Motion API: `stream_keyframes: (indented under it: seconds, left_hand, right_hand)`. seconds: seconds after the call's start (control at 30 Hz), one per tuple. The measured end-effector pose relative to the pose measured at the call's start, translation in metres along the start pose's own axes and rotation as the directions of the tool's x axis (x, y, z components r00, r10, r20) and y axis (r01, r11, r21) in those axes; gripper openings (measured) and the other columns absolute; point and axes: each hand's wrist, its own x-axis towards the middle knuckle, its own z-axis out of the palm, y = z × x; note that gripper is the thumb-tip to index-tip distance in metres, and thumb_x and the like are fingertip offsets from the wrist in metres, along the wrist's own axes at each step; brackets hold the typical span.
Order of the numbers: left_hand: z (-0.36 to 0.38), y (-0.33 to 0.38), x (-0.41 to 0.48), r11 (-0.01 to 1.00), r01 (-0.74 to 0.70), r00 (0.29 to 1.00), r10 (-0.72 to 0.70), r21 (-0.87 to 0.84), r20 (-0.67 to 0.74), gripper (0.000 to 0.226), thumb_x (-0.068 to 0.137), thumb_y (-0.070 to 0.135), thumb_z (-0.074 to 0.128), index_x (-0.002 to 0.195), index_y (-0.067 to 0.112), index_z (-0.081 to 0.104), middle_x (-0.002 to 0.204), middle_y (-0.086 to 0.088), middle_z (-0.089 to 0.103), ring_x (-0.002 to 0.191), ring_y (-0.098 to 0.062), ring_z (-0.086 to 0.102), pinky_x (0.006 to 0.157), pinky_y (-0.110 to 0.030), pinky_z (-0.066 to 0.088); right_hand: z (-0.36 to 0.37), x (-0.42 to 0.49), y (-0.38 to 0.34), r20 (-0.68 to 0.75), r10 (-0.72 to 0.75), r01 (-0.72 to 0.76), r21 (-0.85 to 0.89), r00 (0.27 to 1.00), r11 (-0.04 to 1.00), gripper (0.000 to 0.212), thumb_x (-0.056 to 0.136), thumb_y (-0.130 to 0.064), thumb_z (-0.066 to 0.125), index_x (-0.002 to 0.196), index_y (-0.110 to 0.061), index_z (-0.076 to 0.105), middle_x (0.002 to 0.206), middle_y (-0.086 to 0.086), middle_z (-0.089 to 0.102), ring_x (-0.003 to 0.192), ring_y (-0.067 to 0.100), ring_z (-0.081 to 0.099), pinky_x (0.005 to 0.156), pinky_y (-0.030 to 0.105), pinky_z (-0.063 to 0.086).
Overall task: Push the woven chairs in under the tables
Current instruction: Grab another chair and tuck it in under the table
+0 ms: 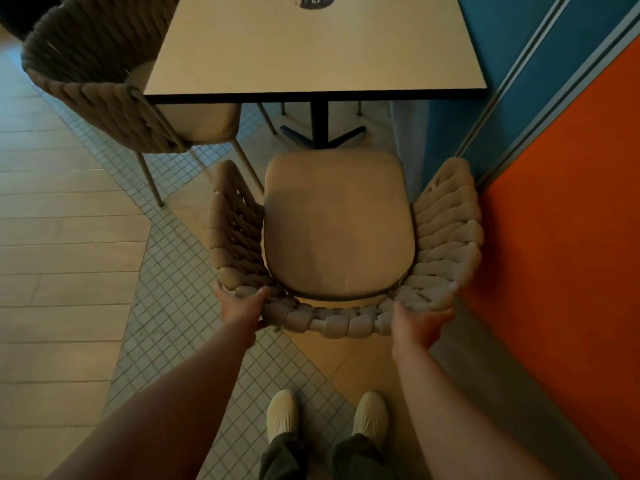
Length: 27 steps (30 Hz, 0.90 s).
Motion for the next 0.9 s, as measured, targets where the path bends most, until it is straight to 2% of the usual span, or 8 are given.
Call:
stream_keyframes:
  seconds: [0.1,0.2,0.37,0.5,0.63,0.77,0.83,0.9]
  left_hand:
    - [0.000,-0.003,0.006,1.000,0.024,0.999,-0.024,-0.014,0.045,0.107,0.079,0.007,0.083,0.152,0.045,0.015,0.137,-0.014,0.050,0.097,-0.033,0.066,0.068,-0.052,0.062]
    - [0.000,-0.003,0.013,0.999,0.025,0.998,-0.023,-0.032,0.064,0.102,0.082,-0.003,0.074,0.153,0.042,0.016,0.127,-0.012,0.050,0.089,-0.029,0.063,0.064,-0.049,0.060]
    - [0.001,0.002,0.013,0.999,0.020,0.996,-0.018,-0.027,0.084,0.098,0.083,-0.006,0.071,0.153,0.038,0.017,0.124,-0.011,0.049,0.086,-0.027,0.062,0.060,-0.045,0.059]
    - [0.000,0.003,0.012,0.999,0.024,0.996,-0.022,-0.021,0.091,0.103,0.078,-0.005,0.075,0.151,0.042,0.019,0.129,-0.012,0.050,0.094,-0.032,0.064,0.068,-0.055,0.062]
    - [0.000,-0.004,0.001,0.999,0.041,0.994,-0.039,-0.025,0.102,0.101,0.079,-0.005,0.075,0.150,0.040,0.020,0.129,-0.013,0.049,0.103,-0.036,0.062,0.065,-0.051,0.061]
    - [0.006,-0.006,-0.006,0.998,0.053,0.994,-0.049,-0.036,0.100,0.102,0.079,-0.007,0.074,0.151,0.040,0.018,0.128,-0.013,0.048,0.111,-0.040,0.060,0.069,-0.054,0.061]
    - [0.009,-0.004,-0.003,0.998,0.048,0.995,-0.044,-0.034,0.093,0.101,0.079,-0.008,0.074,0.150,0.038,0.020,0.128,-0.013,0.049,0.109,-0.039,0.060,0.067,-0.052,0.061]
    - [0.014,0.001,0.000,0.998,0.047,0.995,-0.043,-0.035,0.089,0.099,0.078,-0.007,0.074,0.149,0.039,0.022,0.128,-0.012,0.049,0.110,-0.039,0.060,0.070,-0.054,0.061]
  right_hand:
    - [0.007,0.030,-0.002,0.064,0.293,-0.300,0.246,0.954,0.922,0.070,0.072,-0.008,0.082,0.134,-0.016,0.051,0.121,0.010,0.064,0.109,0.031,0.065,0.091,0.051,0.055]
    - [0.011,0.043,-0.003,0.164,0.375,-0.409,0.340,0.912,0.847,0.052,0.075,0.003,0.075,0.122,-0.014,0.062,0.109,0.008,0.070,0.093,0.024,0.068,0.084,0.051,0.057]
    - [0.009,0.036,-0.004,0.113,0.350,-0.367,0.326,0.930,0.871,0.057,0.078,0.003,0.072,0.130,-0.013,0.057,0.121,0.009,0.066,0.101,0.027,0.066,0.087,0.051,0.055]
    - [0.003,0.030,0.000,0.079,0.357,-0.363,0.326,0.931,0.873,0.059,0.081,0.006,0.067,0.135,-0.014,0.052,0.129,0.008,0.061,0.112,0.028,0.062,0.091,0.047,0.053]
    - [-0.009,0.029,0.007,0.077,0.354,-0.358,0.348,0.932,0.867,0.053,0.082,0.008,0.064,0.131,-0.011,0.056,0.125,0.008,0.062,0.103,0.029,0.063,0.090,0.051,0.053]
    - [-0.014,0.034,0.008,0.080,0.345,-0.349,0.372,0.935,0.860,0.056,0.082,0.009,0.064,0.133,-0.011,0.054,0.121,0.007,0.059,0.095,0.027,0.060,0.089,0.051,0.053]
    - [-0.012,0.037,0.005,0.077,0.346,-0.350,0.354,0.935,0.867,0.054,0.080,0.008,0.064,0.131,-0.010,0.056,0.123,0.006,0.061,0.095,0.027,0.062,0.083,0.047,0.055]
    - [-0.009,0.043,0.000,0.084,0.349,-0.356,0.337,0.933,0.871,0.053,0.079,0.007,0.064,0.129,-0.009,0.058,0.123,0.011,0.064,0.095,0.027,0.063,0.068,0.038,0.055]
